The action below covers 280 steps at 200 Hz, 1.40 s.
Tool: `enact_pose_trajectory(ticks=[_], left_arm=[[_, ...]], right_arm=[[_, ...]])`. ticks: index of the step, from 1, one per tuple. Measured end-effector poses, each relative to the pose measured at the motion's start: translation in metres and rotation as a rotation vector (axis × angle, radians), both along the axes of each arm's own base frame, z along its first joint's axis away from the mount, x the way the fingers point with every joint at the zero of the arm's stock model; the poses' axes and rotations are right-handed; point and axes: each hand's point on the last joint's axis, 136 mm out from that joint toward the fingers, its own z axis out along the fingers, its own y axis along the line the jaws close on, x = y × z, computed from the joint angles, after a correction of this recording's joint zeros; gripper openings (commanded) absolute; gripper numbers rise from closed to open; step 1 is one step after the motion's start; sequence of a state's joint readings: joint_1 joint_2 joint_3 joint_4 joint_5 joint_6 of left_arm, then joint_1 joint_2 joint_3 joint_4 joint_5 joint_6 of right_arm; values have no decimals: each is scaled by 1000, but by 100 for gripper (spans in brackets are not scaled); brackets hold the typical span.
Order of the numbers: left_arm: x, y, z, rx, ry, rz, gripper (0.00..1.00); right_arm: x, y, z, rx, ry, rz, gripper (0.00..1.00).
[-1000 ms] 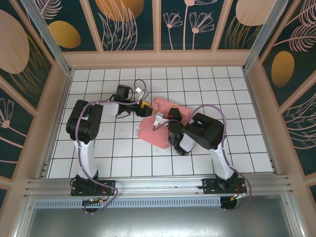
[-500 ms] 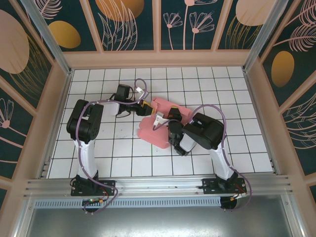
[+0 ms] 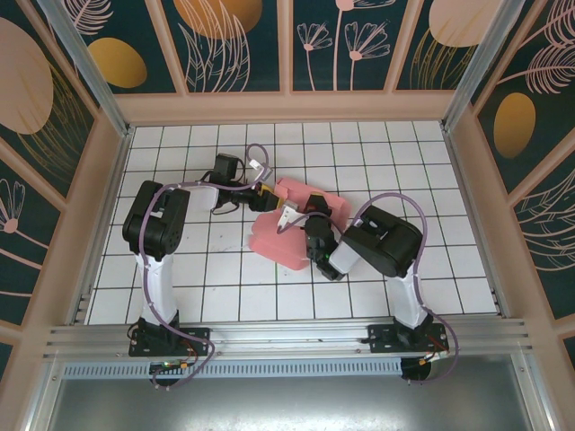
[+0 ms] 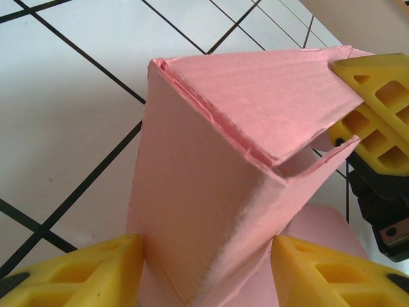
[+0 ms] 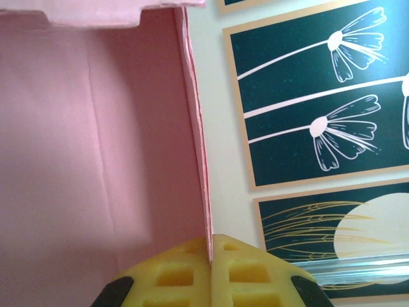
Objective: Fold the paper box
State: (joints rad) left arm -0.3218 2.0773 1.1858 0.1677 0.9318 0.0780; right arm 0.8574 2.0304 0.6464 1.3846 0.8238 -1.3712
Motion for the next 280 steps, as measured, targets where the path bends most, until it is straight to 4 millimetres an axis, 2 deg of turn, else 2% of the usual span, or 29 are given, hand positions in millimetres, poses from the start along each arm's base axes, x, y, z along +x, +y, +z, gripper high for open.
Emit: enact_pose_trajectory(ticks=[192,248,280], left_arm=[[3,2,-3,21,2,19,55],[7,4,-5,36,-3,37,44],[11,6,-6,49,-7,63,47]], right_arm=[[3,9,2,126,170,0,0],[4,10,0,135,190,-8,0],[5,11,0,143,197,-10,0]])
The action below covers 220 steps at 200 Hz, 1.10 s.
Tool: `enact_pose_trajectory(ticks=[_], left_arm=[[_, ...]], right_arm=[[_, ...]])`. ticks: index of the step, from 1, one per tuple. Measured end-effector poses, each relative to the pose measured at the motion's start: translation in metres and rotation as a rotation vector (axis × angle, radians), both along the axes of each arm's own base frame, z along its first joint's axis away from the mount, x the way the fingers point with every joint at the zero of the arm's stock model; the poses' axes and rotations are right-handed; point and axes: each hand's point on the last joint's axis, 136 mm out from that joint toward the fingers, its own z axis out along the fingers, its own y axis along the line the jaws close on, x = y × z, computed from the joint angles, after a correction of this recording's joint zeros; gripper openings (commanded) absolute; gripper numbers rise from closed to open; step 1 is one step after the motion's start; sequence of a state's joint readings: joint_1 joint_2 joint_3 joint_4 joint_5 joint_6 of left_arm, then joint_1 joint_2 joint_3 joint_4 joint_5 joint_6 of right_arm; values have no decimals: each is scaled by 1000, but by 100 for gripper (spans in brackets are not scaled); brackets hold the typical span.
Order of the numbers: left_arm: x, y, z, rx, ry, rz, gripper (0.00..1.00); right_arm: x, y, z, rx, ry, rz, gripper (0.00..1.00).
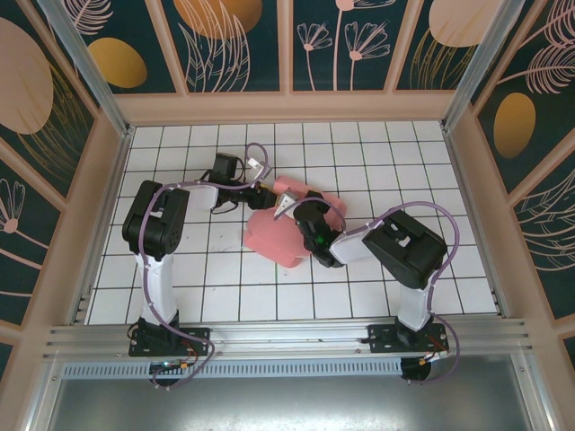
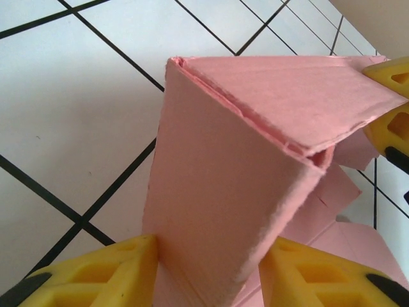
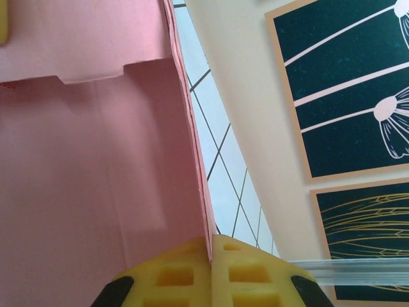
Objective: Fold the paper box
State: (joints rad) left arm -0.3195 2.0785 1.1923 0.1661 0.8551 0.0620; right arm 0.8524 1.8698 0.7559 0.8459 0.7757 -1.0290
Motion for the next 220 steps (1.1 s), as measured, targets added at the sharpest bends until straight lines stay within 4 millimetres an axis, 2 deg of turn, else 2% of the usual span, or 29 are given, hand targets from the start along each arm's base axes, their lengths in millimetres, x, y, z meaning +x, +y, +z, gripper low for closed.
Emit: enact_pose_trajectory(ticks=[51,79,122,161,199,220], left_arm=[[9,3,-2,22,4,57,38],[12,3,-2,24,2,75,25],[16,4,-1,25,-21,87,15],[19,5,0,35,-44,98,15],[20,4,0,42,-65,97,17],[20,3,0,45,-69,96,18]], right_arm=[[2,4,1,26,13,2,0],[2,4,1,33,13,-1,0],[2,4,1,33,12,-4,0],[2,6,3,58,15,0,16],[-7,27,9,153,41,69,39],[-10,30,16,200,53,87,42]])
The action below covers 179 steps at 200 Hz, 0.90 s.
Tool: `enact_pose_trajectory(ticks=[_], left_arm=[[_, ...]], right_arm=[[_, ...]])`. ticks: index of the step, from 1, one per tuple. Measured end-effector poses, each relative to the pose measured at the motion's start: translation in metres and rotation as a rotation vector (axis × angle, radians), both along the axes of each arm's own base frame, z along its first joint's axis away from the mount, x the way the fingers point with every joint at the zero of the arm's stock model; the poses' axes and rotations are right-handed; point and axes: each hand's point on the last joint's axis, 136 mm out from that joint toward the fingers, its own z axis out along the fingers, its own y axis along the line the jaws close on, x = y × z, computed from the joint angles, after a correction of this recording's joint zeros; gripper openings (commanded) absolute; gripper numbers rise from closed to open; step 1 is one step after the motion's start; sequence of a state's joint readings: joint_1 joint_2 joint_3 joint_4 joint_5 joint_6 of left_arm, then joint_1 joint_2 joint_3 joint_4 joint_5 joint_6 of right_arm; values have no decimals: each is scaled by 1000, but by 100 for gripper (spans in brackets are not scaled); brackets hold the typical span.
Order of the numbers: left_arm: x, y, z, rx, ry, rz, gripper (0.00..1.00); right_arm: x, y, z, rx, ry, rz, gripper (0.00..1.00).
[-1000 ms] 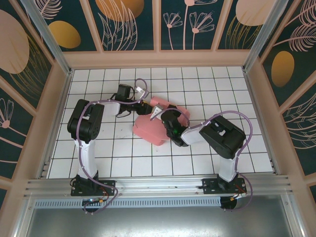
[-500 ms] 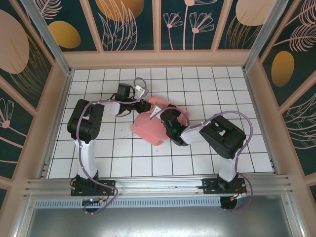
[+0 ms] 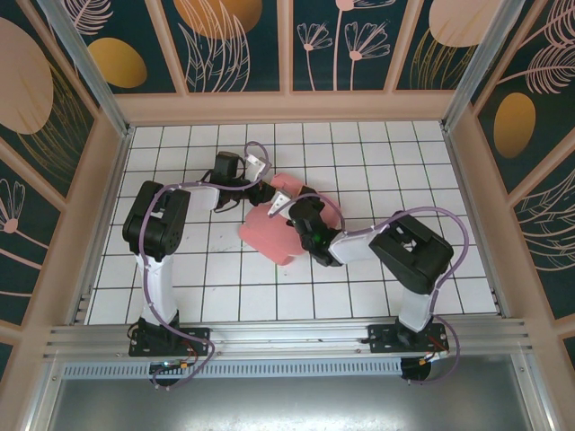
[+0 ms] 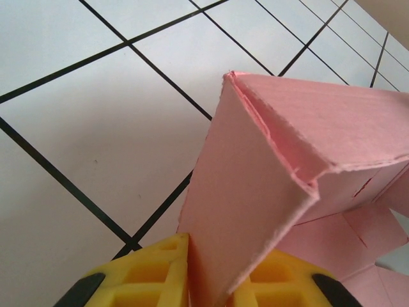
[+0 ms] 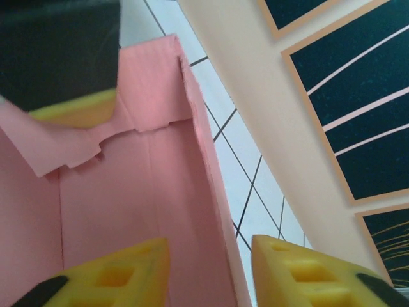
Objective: Fold the paper box
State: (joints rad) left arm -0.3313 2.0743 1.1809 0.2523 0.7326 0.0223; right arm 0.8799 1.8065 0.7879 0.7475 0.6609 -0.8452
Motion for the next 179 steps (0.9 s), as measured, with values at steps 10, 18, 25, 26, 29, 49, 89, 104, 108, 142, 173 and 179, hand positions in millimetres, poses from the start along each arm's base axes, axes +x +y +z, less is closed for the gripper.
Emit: enact_pose_trajectory(ticks=[10,18,25,26,29,49,89,104,108,142,173,179], left_arm=[[0,0,0,0,-1,0,18],[0,0,0,0,-2,0,19],[0,-1,0,0,-2,-1,19],[0,-1,0,1,-2,0,19],[0,-1,0,1,-2,0,19],[0,-1,0,1,-2,0,20],[0,-1,0,0,-3,0,21],[0,-1,0,0,-3,0,21],[0,-1,0,0,-3,0,21],[-1,-1,0,2,-5,-2,22],[-1,0,0,5,-10,-2,22],[-1,0,0,6,-10,-1,23]], right_arm=[[-1,1,5,30,3,2,44],[-1,1,7,51,7,3,46],[-2,2,10,71,12,6,48],[-2,2,10,73,12,7,48],[-2,2,11,78,14,9,49],[-5,4,18,136,35,19,52],[-11,3,54,342,65,40,58],[-9,-2,70,442,82,37,58],[-8,-4,73,467,91,29,58],[26,-27,99,725,194,-61,59],[64,-51,110,959,355,-137,61],[71,-53,107,997,400,-140,61]])
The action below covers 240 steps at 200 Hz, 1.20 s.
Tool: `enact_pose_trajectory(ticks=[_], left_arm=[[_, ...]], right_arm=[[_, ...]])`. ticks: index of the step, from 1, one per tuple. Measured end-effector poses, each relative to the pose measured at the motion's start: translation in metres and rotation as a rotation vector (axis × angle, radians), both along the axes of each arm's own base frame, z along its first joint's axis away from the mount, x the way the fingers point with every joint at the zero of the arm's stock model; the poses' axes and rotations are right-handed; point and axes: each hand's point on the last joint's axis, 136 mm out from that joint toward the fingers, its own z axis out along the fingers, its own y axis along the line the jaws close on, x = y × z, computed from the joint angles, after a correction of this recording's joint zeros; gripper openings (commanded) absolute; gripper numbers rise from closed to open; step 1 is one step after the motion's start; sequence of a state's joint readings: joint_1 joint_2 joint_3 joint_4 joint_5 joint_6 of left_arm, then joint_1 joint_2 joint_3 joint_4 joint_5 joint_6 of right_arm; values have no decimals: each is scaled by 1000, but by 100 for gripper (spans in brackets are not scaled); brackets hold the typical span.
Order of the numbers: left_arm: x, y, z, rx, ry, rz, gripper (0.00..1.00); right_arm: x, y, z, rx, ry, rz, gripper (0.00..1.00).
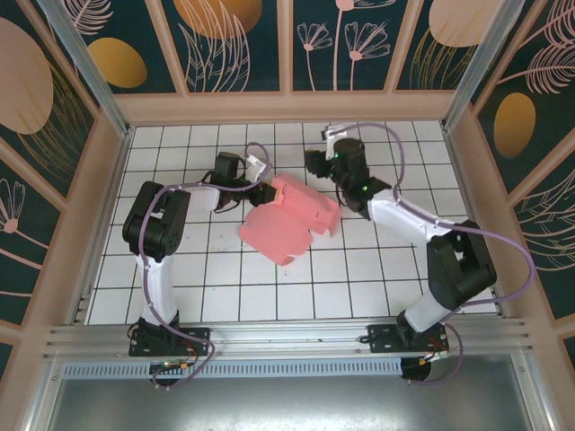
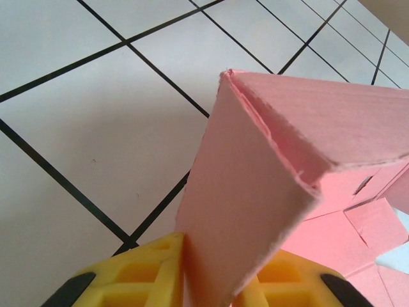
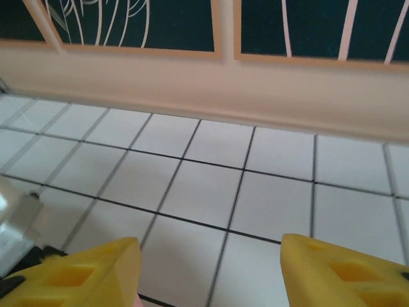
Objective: Fold the paper box
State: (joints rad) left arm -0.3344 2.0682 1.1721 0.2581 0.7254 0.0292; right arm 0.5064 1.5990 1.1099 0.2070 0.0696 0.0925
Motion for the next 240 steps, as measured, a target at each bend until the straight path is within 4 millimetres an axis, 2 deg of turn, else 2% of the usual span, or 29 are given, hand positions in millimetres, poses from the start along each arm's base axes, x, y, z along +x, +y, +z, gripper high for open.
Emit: enact_pose_trajectory(ticks=[13,32,54,76,147,196,224,240], left_arm=[[0,0,0,1,-1,1,23],[0,0,0,0,-1,1,23],[0,0,0,0,-1,0,23],[0,0,0,-1,-1,0,23],[-3,1,-1,-3,-2,-2,29],[-15,5,-10,4,28,3,53],[-22,8,-17,13,51,7,53],[-23,8,-18,14,56,7,50]], right_arm=[[8,-2,-13,66,88,32,61],[9,1,-49,129,254,84,61],[-8,16,-95,178,451,173,62],[-27,32,-123,235,596,259,62],[-45,50,-117,340,676,370,54],[-46,53,-114,368,687,380,53],[-45,54,-114,380,694,380,53],[-45,55,-114,387,696,379,52]])
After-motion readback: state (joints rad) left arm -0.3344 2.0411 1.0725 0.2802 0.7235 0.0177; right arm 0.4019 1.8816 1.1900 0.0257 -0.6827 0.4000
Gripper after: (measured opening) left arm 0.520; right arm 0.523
